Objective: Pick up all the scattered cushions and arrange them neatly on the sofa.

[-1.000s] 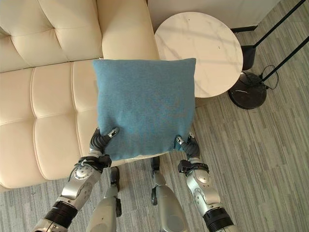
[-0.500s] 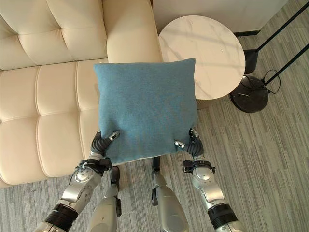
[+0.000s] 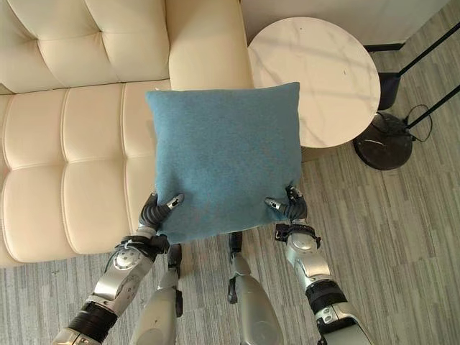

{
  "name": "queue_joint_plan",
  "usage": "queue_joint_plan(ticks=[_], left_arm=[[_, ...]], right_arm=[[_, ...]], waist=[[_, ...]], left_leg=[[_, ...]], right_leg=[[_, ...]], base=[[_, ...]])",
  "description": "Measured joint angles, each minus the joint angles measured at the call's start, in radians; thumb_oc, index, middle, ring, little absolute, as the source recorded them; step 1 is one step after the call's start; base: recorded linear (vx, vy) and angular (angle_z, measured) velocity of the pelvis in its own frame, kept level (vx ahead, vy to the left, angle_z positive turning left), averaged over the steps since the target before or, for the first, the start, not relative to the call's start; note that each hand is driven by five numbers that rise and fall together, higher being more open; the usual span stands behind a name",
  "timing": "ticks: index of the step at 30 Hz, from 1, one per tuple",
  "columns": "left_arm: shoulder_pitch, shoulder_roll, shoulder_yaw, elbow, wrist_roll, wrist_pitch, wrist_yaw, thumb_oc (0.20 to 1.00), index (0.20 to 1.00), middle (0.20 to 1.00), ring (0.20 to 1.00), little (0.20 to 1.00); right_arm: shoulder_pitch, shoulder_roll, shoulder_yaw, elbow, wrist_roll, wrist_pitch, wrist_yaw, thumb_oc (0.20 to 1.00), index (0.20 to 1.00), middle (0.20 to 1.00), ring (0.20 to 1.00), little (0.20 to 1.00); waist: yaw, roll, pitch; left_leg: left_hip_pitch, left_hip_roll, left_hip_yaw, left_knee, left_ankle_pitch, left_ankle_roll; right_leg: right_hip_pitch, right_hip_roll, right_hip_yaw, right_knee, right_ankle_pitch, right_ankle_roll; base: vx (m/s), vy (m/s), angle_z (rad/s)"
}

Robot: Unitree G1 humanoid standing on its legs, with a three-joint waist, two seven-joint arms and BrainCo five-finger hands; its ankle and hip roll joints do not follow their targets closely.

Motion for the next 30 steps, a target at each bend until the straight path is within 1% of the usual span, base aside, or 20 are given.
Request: queue_joint_plan(ticks=[1, 3, 5, 7, 8, 9, 10, 17, 24, 30], left_arm=[[0.0, -0.003, 0.0, 0.001, 0.0, 0.0, 0.001, 0.2, 0.2, 0.2, 0.2, 0.2], [-0.002, -0.004, 0.002, 0.001, -0.001, 0.0, 0.007, 0.2, 0.2, 0.2, 0.2, 0.2], [-0.01, -0.004, 0.003, 0.001, -0.003, 0.001, 0.006, 0.2, 0.2, 0.2, 0.2, 0.2], [-0.024, -0.003, 0.001, 0.001, -0.004, 0.002, 0.005, 0.2, 0.2, 0.2, 0.2, 0.2], [-0.031, -0.003, 0.0, 0.001, -0.004, 0.004, 0.004, 0.2, 0.2, 0.2, 0.2, 0.2], [-0.031, -0.001, -0.002, 0.001, -0.004, 0.004, 0.002, 0.2, 0.2, 0.2, 0.2, 0.2], [-0.037, 0.003, -0.004, 0.001, -0.004, 0.004, -0.002, 0.2, 0.2, 0.2, 0.2, 0.2], [-0.042, 0.004, -0.005, 0.0, -0.004, 0.004, -0.015, 0.2, 0.2, 0.2, 0.2, 0.2], [-0.041, 0.007, -0.015, 0.0, -0.004, 0.005, -0.02, 0.2, 0.2, 0.2, 0.2, 0.2], [-0.044, 0.016, -0.024, 0.0, -0.004, 0.005, -0.02, 0.2, 0.2, 0.2, 0.2, 0.2]], right_arm=[[0.007, 0.007, 0.001, -0.012, 0.027, -0.004, 0.0, 1.0, 1.0, 1.0, 1.0, 1.0], [0.015, 0.024, 0.015, -0.018, 0.13, -0.027, 0.003, 1.0, 1.0, 1.0, 1.0, 1.0], [0.014, 0.012, 0.032, -0.018, 0.173, -0.027, 0.023, 1.0, 1.0, 1.0, 1.0, 1.0], [0.013, -0.011, 0.056, -0.018, 0.172, -0.024, 0.049, 1.0, 1.0, 1.0, 1.0, 1.0], [0.011, -0.028, 0.072, -0.018, 0.172, -0.02, 0.061, 0.884, 0.884, 0.884, 0.884, 0.884], [0.008, -0.045, 0.089, -0.017, 0.172, -0.018, 0.07, 0.529, 0.529, 0.529, 0.529, 0.529], [0.003, -0.067, 0.104, -0.017, 0.17, -0.013, 0.091, 0.2, 0.2, 0.2, 0.2, 0.2], [-0.007, -0.072, 0.104, -0.017, 0.168, -0.009, 0.113, 0.2, 0.2, 0.2, 0.2, 0.2], [-0.008, -0.072, 0.104, -0.017, 0.127, -0.009, 0.122, 0.2, 0.2, 0.2, 0.2, 0.2], [-0.008, -0.072, 0.103, -0.017, 0.13, -0.011, 0.122, 0.2, 0.2, 0.2, 0.2, 0.2]], waist=[[0.0, 0.001, 0.0], [0.0, 0.001, 0.0], [0.0, 0.001, 0.0], [0.001, 0.002, -0.001], [0.003, 0.002, -0.001], [0.003, 0.002, -0.001], [0.004, 0.002, -0.002], [0.004, 0.011, -0.006], [0.004, 0.011, -0.007], [0.003, 0.012, -0.007]], left_leg=[[-0.003, 0.0, 0.0, 0.0, 0.0, 0.0], [-0.004, 0.0, -0.003, 0.0, 0.0, 0.0], [-0.006, 0.0, -0.007, 0.0, 0.0, 0.0], [-0.009, 0.001, -0.013, 0.0, 0.002, -0.002], [-0.01, 0.001, -0.015, 0.0, 0.003, -0.002], [-0.01, 0.001, -0.017, 0.001, 0.003, -0.003], [-0.012, 0.001, -0.018, 0.003, 0.004, -0.003], [-0.013, 0.002, -0.019, 0.004, 0.006, -0.003], [-0.019, 0.002, -0.03, 0.005, 0.009, -0.003], [-0.026, 0.002, -0.042, 0.011, 0.01, -0.004]], right_leg=[[0.0, 0.0, 0.0, 0.0, 0.0, 0.0], [0.0, 0.001, -0.002, 0.0, 0.0, -0.001], [0.0, 0.001, -0.005, 0.0, 0.001, -0.002], [0.0, 0.001, -0.007, 0.0, 0.002, -0.003], [0.0, 0.001, -0.007, 0.0, 0.003, -0.004], [0.0, 0.002, -0.009, 0.0, 0.003, -0.004], [0.0, 0.002, -0.01, 0.0, 0.004, -0.005], [0.0, 0.002, -0.014, 0.0, 0.008, -0.008], [0.0, 0.002, -0.024, 0.0, 0.008, -0.01], [0.0, 0.002, -0.03, 0.0, 0.008, -0.011]], base=[[0.0, 0.0, 0.0], [0.0, 0.0, 0.0], [0.01, -0.027, 0.04], [0.0, -0.031, 0.05], [0.0, -0.027, 0.05], [0.0, -0.019, 0.04], [0.0, 0.0, 0.0], [0.0, 0.0, 0.0], [0.0, -0.002, 0.03], [0.0, 0.003, 0.05]])
